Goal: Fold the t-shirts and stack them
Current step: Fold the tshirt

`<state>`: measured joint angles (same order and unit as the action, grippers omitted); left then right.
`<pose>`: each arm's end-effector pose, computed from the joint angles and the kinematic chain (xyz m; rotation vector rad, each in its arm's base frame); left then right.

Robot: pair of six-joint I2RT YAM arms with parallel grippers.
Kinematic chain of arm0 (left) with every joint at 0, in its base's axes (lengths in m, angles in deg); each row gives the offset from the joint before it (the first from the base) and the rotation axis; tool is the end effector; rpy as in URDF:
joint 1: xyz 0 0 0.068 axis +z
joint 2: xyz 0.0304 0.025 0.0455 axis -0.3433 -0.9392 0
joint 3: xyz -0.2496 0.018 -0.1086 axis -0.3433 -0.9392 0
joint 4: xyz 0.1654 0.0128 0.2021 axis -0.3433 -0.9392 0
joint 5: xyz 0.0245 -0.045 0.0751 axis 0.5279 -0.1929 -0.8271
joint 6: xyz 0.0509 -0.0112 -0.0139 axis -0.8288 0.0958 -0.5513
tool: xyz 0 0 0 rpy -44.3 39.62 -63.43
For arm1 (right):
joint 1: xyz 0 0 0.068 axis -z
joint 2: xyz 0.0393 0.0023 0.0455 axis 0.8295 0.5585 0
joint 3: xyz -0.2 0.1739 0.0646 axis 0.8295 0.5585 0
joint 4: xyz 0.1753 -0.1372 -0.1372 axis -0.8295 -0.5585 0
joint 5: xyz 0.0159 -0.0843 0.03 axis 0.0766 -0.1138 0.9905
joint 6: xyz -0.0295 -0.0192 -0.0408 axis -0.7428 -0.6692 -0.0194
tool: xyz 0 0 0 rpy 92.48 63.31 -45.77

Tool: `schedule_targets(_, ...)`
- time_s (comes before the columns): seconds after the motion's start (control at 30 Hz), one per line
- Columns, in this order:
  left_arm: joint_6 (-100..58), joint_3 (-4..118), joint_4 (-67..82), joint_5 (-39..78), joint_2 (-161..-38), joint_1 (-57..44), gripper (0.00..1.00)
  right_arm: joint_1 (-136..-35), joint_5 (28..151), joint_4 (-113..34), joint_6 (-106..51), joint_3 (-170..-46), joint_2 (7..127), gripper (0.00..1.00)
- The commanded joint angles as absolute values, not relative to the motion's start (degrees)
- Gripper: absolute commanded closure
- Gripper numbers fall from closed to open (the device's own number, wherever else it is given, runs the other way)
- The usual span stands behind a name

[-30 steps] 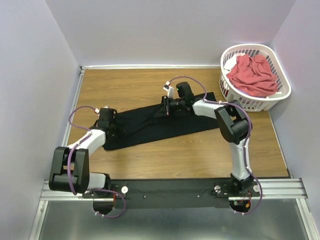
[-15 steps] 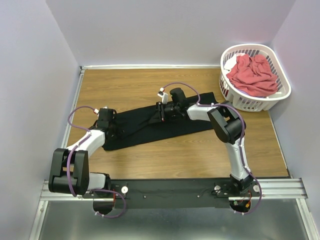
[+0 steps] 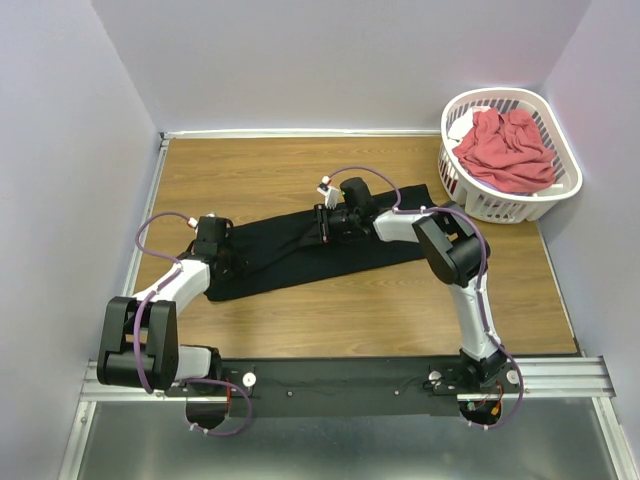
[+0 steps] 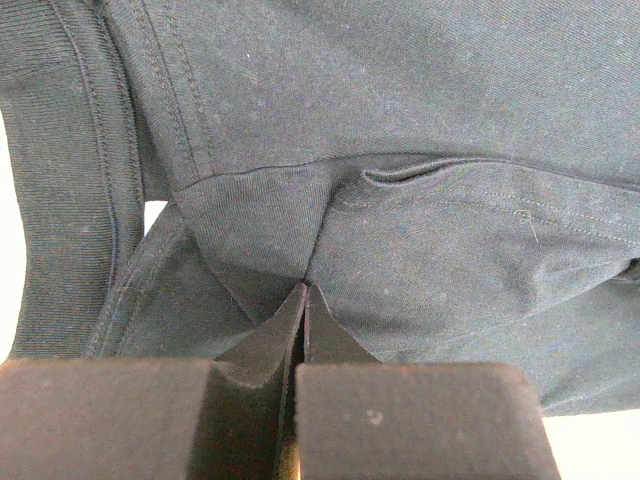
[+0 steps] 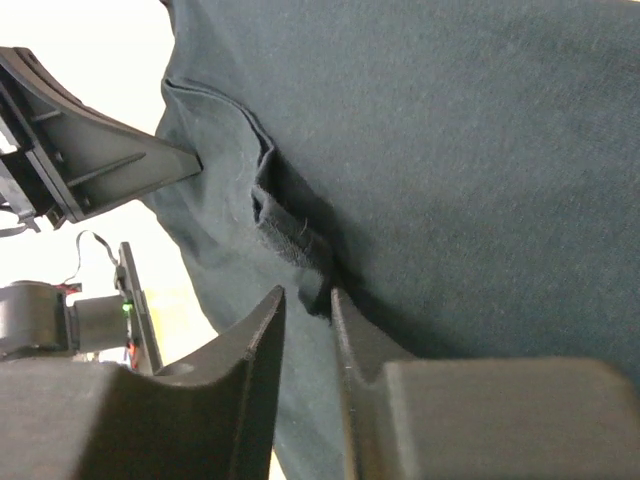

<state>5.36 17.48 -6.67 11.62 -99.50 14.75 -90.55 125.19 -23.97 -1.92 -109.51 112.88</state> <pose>0.2363 -0.0222 0.1581 -0.7143 2.4487 -0.3097 0.3685 0.2829 0.1173 -0.5207 2.3293 1.4431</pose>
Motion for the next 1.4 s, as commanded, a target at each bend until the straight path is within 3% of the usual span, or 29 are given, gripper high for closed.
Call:
schedule_targets(0.0, 4.91, 17.22, -8.32, 9.02, -98.81, 14.98, 0.95, -90.94, 126.51, -20.1, -0.38, -109.27, 115.21, 0.75)
schedule_targets(0.07, 5.08, 17.13, -8.5, 8.58, -99.07, 15.07, 0.95, -91.03, 126.16, -20.36, -0.81, -108.74, 114.77, 0.81)
schedule_targets(0.17, 5.44, 17.13, -8.85, 8.05, -98.99, 14.98, 0.96, -90.5, 125.37, -22.55, -4.24, -107.86, 113.28, 0.99)
schedule_targets(0.5, 6.14, 16.69, -9.56, 7.97, -98.73, 15.15, 0.99, -86.37, 128.35, -31.16, -10.83, -107.07, 110.99, 0.99)
schedule_targets(0.67, 5.97, 16.61, -9.38, 9.1, -98.46, 15.15, 0.98, -86.46, 129.06, -34.95, -12.86, -107.69, 110.46, 0.85)
schedule_targets(0.73, 5.7, 16.95, -9.47, 9.63, -98.11, 15.24, 0.96, -86.46, 128.88, -35.22, -12.95, -107.77, 108.36, 0.74)
schedule_targets(0.8, 5.61, 17.74, -10.43, 9.72, -96.8, 15.15, 0.9, -86.46, 127.66, -35.74, -13.47, -107.95, 106.78, 0.61)
schedule_targets(0.87, 5.7, 19.06, -12.01, 9.55, -94.6, 15.15, 0.82, -86.46, 125.38, -37.23, -14.87, -107.95, 103.97, 0.55)
schedule_targets(1.03, 6.31, 21.96, -16.05, 6.92, -88.98, 15.15, 0.7, -86.02, 107.65, -43.2, -19.18, -105.32, 96.59, 0.48)
schedule_targets(1.23, 9.29, 18.47, -15.72, 5.85, -87.39, 15.24, 0.7, -83.65, 83.66, -51.64, -20.5, -99.7, 89.29, 0.44)
schedule_targets(1.37, 11.5, 14.86, -11.94, 6.56, -88.08, 15.24, 0.7, -83.64, 79.41, -53.58, -18.84, -95.74, 87.53, 0.39)
